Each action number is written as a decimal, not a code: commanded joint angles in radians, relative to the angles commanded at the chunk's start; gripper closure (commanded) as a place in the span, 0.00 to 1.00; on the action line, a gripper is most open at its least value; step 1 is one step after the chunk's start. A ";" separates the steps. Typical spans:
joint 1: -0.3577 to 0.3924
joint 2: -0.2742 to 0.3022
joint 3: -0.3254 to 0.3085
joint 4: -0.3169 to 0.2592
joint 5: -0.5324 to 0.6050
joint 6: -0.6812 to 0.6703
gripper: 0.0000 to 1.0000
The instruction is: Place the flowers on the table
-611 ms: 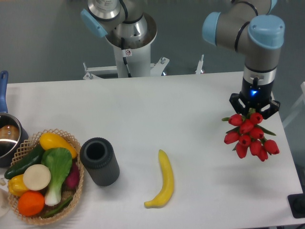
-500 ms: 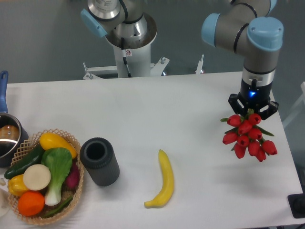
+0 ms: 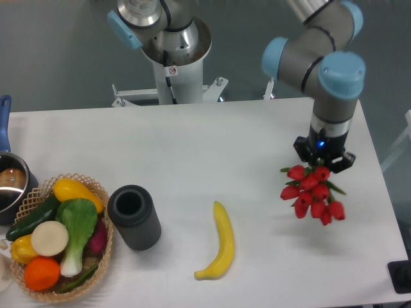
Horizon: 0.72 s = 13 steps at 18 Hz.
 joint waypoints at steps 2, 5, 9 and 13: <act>0.000 0.000 -0.006 0.000 -0.003 0.003 0.73; 0.000 0.003 -0.029 0.000 -0.012 -0.003 0.17; 0.003 0.020 -0.058 0.009 -0.009 -0.005 0.00; 0.047 0.054 -0.057 0.023 -0.015 -0.008 0.00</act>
